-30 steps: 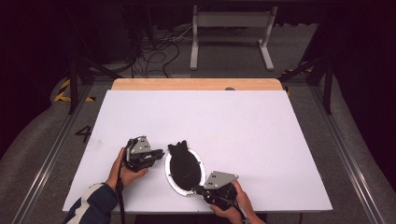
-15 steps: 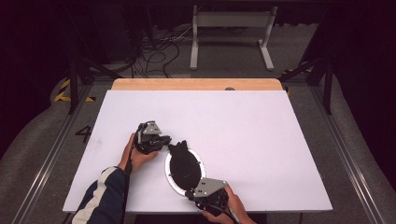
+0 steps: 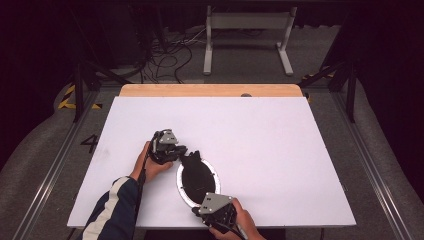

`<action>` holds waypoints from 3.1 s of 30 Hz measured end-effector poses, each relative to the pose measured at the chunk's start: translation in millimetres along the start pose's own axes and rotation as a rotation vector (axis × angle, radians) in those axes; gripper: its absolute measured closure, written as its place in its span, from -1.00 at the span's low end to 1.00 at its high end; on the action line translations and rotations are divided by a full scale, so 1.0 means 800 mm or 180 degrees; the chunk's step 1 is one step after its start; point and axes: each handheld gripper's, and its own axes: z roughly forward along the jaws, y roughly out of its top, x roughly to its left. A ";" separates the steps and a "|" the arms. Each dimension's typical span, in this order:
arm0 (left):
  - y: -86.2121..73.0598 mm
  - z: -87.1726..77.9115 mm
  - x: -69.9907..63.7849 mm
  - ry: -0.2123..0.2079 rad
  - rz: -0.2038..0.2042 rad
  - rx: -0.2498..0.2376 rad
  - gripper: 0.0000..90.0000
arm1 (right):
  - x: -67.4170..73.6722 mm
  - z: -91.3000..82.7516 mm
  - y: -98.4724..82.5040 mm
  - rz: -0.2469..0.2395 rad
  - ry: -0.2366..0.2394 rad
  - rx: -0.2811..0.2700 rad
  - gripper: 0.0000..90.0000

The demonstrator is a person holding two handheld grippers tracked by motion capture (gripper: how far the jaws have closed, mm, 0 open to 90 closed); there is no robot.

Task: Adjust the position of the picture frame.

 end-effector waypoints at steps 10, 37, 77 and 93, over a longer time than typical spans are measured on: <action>0.000 -0.003 -0.001 -0.0058 0.0088 0.0051 0.99 | -0.005 -0.005 -0.001 0.0101 -0.0033 0.0068 1.00; -0.007 -0.013 0.003 -0.0221 0.0086 0.0123 0.98 | -0.060 -0.040 -0.029 0.0446 -0.0503 0.0149 1.00; -0.018 -0.021 -0.010 -0.0334 0.0022 0.0076 1.00 | -0.103 -0.056 -0.048 0.0765 -0.0716 0.0062 1.00; -0.029 -0.033 -0.029 -0.0403 0.0113 0.0074 1.00 | -0.155 -0.060 -0.056 0.1028 -0.1059 0.0026 1.00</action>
